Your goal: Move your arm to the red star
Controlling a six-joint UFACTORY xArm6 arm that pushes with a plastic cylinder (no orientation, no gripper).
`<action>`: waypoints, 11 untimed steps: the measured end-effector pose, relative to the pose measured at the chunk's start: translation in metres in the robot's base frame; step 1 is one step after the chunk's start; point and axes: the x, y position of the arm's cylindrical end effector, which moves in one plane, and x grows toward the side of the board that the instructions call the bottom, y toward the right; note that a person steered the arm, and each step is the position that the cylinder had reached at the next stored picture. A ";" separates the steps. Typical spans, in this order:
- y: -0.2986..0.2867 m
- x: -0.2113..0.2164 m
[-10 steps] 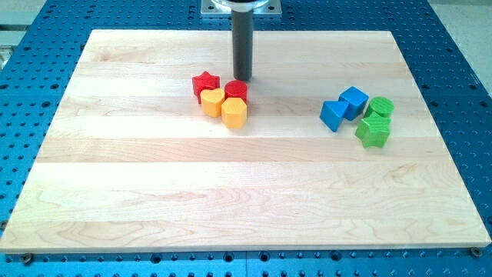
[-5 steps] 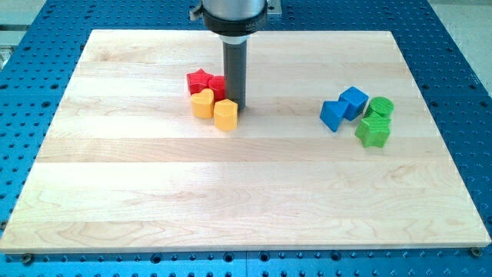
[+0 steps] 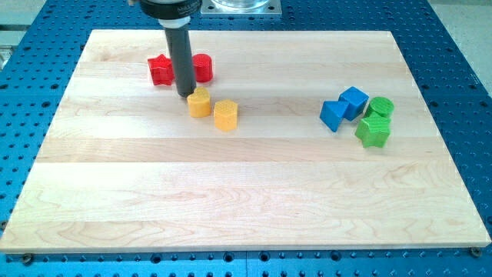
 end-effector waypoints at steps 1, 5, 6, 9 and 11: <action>0.034 0.010; 0.267 -0.044; 0.289 -0.023; 0.268 0.026; 0.145 0.119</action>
